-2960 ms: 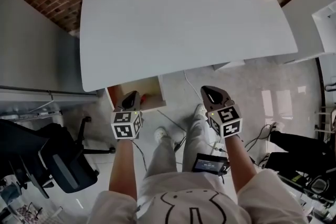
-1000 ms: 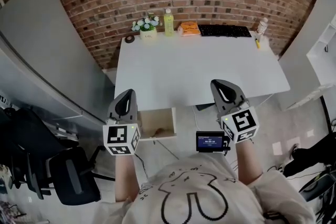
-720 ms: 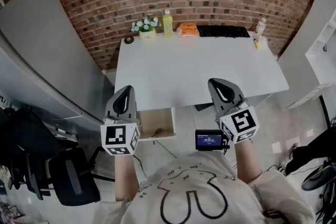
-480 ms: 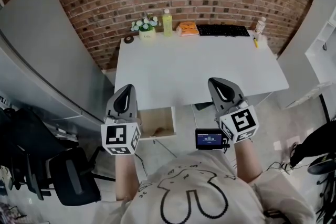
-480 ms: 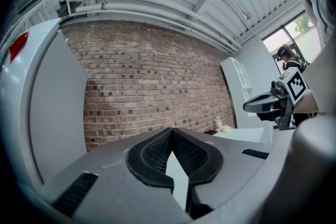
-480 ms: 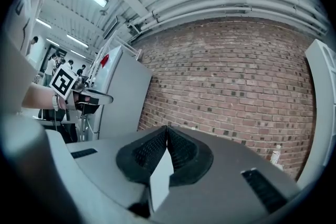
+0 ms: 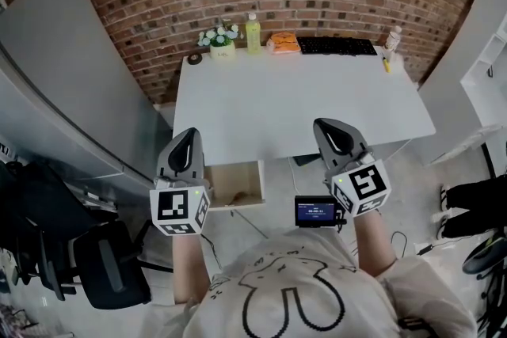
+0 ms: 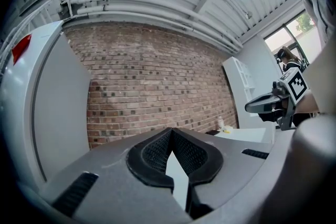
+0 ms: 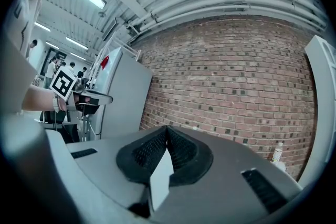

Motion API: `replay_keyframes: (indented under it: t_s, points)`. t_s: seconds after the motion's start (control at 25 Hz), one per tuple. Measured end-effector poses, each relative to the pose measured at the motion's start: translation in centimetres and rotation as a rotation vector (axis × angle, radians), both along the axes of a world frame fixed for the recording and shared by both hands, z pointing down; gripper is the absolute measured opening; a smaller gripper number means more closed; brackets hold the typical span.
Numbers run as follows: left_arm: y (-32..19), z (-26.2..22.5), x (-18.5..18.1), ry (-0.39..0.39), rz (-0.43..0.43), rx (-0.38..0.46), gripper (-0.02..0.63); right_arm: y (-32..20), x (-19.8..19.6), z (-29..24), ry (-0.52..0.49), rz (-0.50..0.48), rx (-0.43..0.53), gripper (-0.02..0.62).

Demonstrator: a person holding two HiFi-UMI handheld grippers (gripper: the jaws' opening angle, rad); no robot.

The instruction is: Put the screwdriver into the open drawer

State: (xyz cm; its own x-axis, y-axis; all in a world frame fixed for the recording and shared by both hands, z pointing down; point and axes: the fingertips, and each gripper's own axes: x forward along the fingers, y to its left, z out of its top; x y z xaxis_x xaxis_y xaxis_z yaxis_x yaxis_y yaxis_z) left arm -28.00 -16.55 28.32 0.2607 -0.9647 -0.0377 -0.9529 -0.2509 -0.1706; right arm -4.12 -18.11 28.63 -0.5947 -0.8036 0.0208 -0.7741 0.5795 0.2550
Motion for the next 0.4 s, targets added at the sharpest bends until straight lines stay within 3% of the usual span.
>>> replay_keyframes:
  t_s: [0.4]
  points:
    - [-0.07,0.09,0.24,0.008,0.006,-0.002,0.011,0.3,-0.51,-0.04,0.004,-0.007,0.002,0.018]
